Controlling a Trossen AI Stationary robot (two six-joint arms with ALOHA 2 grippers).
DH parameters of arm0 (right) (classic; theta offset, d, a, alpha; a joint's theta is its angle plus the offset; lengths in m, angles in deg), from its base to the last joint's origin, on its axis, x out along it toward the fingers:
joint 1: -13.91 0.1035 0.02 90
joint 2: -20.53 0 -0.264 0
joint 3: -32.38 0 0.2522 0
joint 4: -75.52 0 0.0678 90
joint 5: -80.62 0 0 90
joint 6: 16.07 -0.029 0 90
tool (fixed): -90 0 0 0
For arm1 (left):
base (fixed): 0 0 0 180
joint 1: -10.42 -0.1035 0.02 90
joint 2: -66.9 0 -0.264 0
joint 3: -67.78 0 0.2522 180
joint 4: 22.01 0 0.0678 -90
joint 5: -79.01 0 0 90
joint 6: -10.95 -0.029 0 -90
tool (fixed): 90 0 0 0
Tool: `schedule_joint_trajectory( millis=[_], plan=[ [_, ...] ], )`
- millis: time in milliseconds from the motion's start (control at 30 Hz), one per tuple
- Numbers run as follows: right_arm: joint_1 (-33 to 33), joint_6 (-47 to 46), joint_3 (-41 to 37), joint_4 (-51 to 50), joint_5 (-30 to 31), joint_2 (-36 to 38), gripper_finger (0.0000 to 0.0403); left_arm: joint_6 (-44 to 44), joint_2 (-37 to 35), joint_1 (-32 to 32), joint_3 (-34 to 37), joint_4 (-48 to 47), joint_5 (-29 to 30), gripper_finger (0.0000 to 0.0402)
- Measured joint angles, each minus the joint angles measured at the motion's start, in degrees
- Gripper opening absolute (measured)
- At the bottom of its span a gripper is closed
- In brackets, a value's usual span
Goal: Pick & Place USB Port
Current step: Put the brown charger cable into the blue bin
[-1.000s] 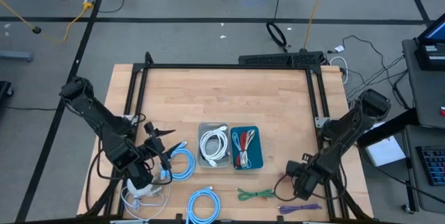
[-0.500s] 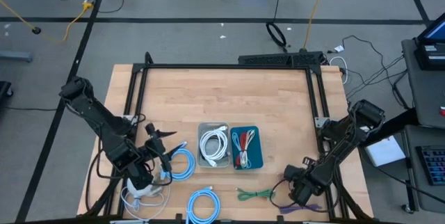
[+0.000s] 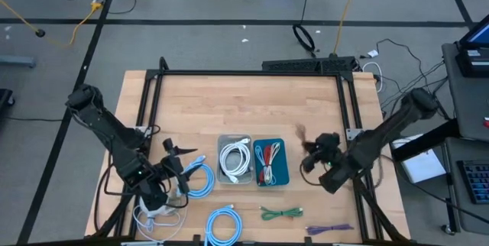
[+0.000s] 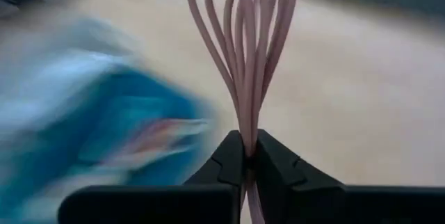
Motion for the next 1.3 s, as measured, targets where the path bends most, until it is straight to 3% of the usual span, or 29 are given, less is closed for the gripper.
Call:
schedule_joint_trajectory(
  millis=[133,233,367,467,667,867,1300],
  plan=[
    [-5.2,20.8,-0.4,19.1,-1.3,3.2,0.0009,-0.1,0.3,0.5,0.0,-0.1,-0.3,0.0248],
    [-9.5,34.0,-0.1,38.1,-10.2,3.8,0.0009,0.0,0.3,0.6,0.0,0.0,-0.2,0.0248],
    [-14.4,39.7,0.0,54.5,-22.7,1.5,0.0009,-0.2,0.3,0.8,0.0,0.6,0.0,0.0248],
    [-18.0,38.0,2.0,52.8,-28.2,-0.7,0.0009,-0.3,0.3,0.8,0.0,0.9,0.0,0.0248],
    [-21.6,32.5,6.2,41.6,-32.0,-8.4,0.0009,-0.2,0.3,1.5,0.0,0.9,0.0,0.0248],
    [-19.3,26.7,6.8,40.0,-31.7,-13.1,0.0009,0.0,0.3,3.4,0.0,0.9,0.0,0.0248],
    [-13.5,17.3,6.8,35.4,-27.1,-14.1,0.0009,0.5,0.3,5.7,0.0,1.6,1.5,0.0248]
  ],
)
